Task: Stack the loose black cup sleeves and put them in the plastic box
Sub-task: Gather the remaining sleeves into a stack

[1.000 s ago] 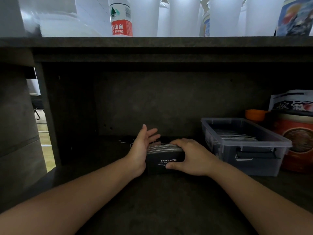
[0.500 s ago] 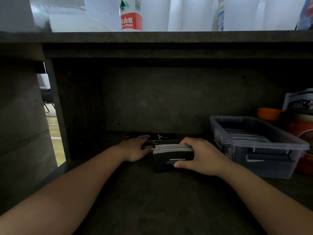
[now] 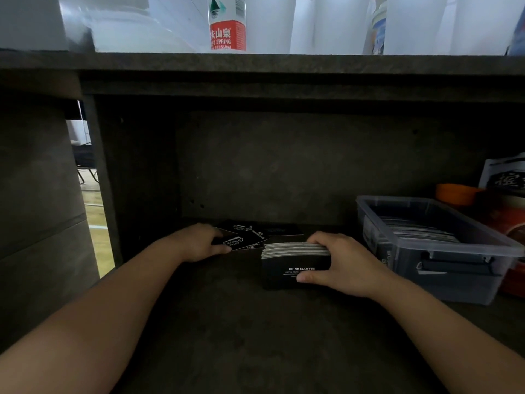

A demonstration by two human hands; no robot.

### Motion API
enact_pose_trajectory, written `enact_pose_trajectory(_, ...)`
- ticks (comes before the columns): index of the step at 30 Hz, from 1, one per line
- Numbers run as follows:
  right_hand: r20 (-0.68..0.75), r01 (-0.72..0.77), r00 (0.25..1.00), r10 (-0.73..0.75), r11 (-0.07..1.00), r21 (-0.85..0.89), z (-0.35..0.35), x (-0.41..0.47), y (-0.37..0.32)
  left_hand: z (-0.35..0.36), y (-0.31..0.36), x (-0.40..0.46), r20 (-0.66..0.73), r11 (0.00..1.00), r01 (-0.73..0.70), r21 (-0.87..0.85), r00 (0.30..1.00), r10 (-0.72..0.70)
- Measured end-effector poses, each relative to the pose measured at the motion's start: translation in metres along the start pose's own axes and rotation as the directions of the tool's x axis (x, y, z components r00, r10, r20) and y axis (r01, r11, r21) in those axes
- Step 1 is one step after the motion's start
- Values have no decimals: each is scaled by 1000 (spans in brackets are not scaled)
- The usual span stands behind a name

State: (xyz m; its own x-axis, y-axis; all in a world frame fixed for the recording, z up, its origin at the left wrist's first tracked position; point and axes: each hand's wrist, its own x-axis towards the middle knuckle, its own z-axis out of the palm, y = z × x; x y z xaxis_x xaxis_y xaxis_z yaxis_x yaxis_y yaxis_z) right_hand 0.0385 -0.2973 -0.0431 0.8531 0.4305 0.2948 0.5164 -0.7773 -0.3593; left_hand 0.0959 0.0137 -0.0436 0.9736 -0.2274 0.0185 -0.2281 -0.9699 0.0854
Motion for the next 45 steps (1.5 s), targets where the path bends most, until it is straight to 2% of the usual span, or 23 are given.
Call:
enact_pose_trajectory(4,2,1,1000,-1,1000,-6,0,0,0,3,7,8,-49,968,-26,250,998,40)
enact_pose_trajectory(7,0,5,1000,-5,1000,-6,-1,-1,-1,2,19,10,-82,960,-19,281,996,43)
enact_pose_trajectory(9,4,1,1000,-1,1000,-5,-1,-1,-2,-1,20,8,-142,973,-18,229,989,52)
enact_pose_trajectory(11,3,-9,1000,9,1000,-5,-1,-2,-2,-1,14,6,-236,994,-27,105,971,51)
enact_pose_trajectory(14,-13,-66,998,66,998,17,-2,-3,-4,-6,11,-1,-417,971,-174,-161,904,93)
enact_pose_trajectory(16,-27,-86,996,87,995,56,-2,-5,-7,-11,18,-5,-431,855,-292,-429,898,91)
enact_pose_trajectory(17,-35,-82,996,85,994,68,-1,-5,-7,-13,26,-9,-368,761,-307,-572,925,96)
enact_pose_trajectory(18,-43,-74,996,76,995,65,-1,-5,-6,-12,35,-12,-276,669,-284,-686,953,123)
enact_pose_trajectory(20,-50,-47,998,47,999,17,0,-5,-4,-8,53,-17,-59,539,-144,-830,983,171)
enact_pose_trajectory(22,-31,-33,999,32,999,-37,0,-4,-4,-1,72,-20,101,402,-10,-916,962,253)
enact_pose_trajectory(25,4,-40,999,41,995,-93,1,-3,-4,9,97,-20,115,88,88,-992,922,371)
enact_pose_trajectory(27,0,-38,999,39,993,-108,1,-3,-3,11,103,-17,114,-63,148,-987,921,372)
enact_pose_trajectory(29,-6,-21,1000,21,994,-103,0,-3,-2,12,100,-10,95,-131,136,-982,954,283)
enact_pose_trajectory(30,-5,-14,1000,14,995,-94,0,-2,-2,14,96,-6,42,-44,51,-998,984,171)
enact_pose_trajectory(31,-3,-11,1000,11,996,-85,0,-2,-1,17,89,1,-69,221,-74,-973,997,30)
enact_pose_trajectory(32,0,-9,1000,9,997,-79,0,-2,-1,21,78,10,-231,601,-147,-785,971,-63)
enact_pose_trajectory(33,0,-8,1000,8,997,-75,0,-1,-1,26,68,18,-340,855,-155,-496,940,-26)
enact_pose_trajectory(34,-2,-7,1000,7,997,-72,0,-1,-1,29,61,24,-341,956,-133,-262,939,38)
enact_pose_trajectory(35,-2,-6,1000,6,997,-71,1,-1,-1,31,56,28,-259,982,-95,-166,965,50)
enact_pose_trajectory(37,-3,-5,1000,5,998,-68,1,-1,0,33,56,31,-55,993,-8,-117,998,1)
enact_pose_trajectory(38,-3,-4,1000,4,998,-68,1,-1,0,32,58,32,-38,998,2,-66,999,-4)
enact_pose_trajectory(40,-4,3,1000,-3,998,-59,1,-1,0,30,62,30,-155,1000,5,23,988,-1)
enact_pose_trajectory(45,12,-1,1000,2,999,-49,1,0,1,26,55,18,-434,989,-6,151,898,72)
